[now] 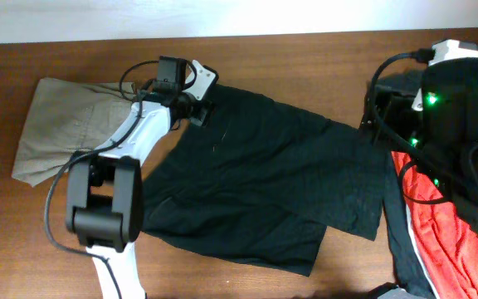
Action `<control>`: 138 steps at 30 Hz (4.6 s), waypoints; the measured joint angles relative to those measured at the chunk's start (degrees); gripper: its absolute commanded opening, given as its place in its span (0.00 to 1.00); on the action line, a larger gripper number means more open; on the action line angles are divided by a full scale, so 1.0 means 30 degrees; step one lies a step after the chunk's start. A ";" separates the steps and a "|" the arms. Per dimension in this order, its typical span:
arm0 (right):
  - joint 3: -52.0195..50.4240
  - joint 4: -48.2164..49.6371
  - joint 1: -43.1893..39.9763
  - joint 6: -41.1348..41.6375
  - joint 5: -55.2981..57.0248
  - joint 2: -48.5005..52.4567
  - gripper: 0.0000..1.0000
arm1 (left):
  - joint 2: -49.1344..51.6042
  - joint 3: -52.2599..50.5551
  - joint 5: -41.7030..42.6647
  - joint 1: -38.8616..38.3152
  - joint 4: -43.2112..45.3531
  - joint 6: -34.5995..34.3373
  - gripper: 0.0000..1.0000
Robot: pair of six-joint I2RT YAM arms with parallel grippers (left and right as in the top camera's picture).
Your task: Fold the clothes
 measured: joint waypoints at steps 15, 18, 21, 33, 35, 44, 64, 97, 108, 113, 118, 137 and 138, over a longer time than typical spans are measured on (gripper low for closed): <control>-0.1814 -0.2273 -0.4415 0.1778 -0.3249 0.4036 0.81 | 0.4036 0.6987 -0.3803 0.5792 -0.1377 -0.4772 0.52; -0.6441 0.1734 -0.5289 -0.0160 -0.6084 0.5668 0.72 | 0.4029 0.8167 -0.1923 0.5071 -0.3038 -0.4189 0.65; -1.2094 0.7111 -0.5202 -0.0954 -1.0469 0.8036 0.73 | 0.3024 0.8692 -0.1486 0.4969 -0.4867 -0.3687 0.72; -2.2199 1.8338 -0.4561 -0.0255 -1.5861 0.8786 0.04 | -0.6805 0.9413 -0.1282 0.5013 -1.0477 -0.3621 0.83; -2.1201 1.2684 -0.5654 -0.0750 -1.3398 0.7213 0.04 | -0.6805 0.9406 -0.1282 0.5013 -1.0870 -0.3555 0.85; -1.9001 0.2521 -0.7002 -0.0743 -0.8036 0.1727 0.04 | -0.5792 0.7752 -0.1202 0.4240 -1.3165 -0.1785 0.43; -2.4166 0.2353 -0.7002 0.2514 -0.8174 0.1625 0.31 | 0.5238 0.8735 -0.6870 0.4765 -0.6105 -0.1865 0.72; -1.9351 1.8360 -1.3784 -0.4503 -1.3223 0.9282 0.17 | -0.4758 -0.8626 -0.3898 0.4677 -1.3172 -0.6302 0.84; -1.9351 1.5883 -1.3857 -0.5202 -1.4134 0.7388 0.46 | -0.7271 -1.0324 0.1785 0.4605 -1.3675 -0.5945 0.68; -1.9125 1.0841 -1.3930 -0.5064 -1.4557 0.2878 0.47 | -0.8225 -1.2233 0.2499 0.3417 -1.4841 -0.6448 0.62; -1.9176 0.7956 -1.3930 -0.4969 -1.4586 0.2871 0.47 | -0.8269 -1.4987 0.2149 0.3417 -1.2560 -0.8546 0.60; -2.1573 0.6768 -1.4025 -0.2215 -1.2109 0.2834 0.48 | -0.9122 -1.5008 0.2550 0.5661 -1.0571 -1.1621 0.00; -2.2768 0.6630 -1.4309 -0.1923 -1.2080 0.2856 0.48 | -0.9158 -1.5008 0.2543 0.5661 -1.0593 -1.1621 0.01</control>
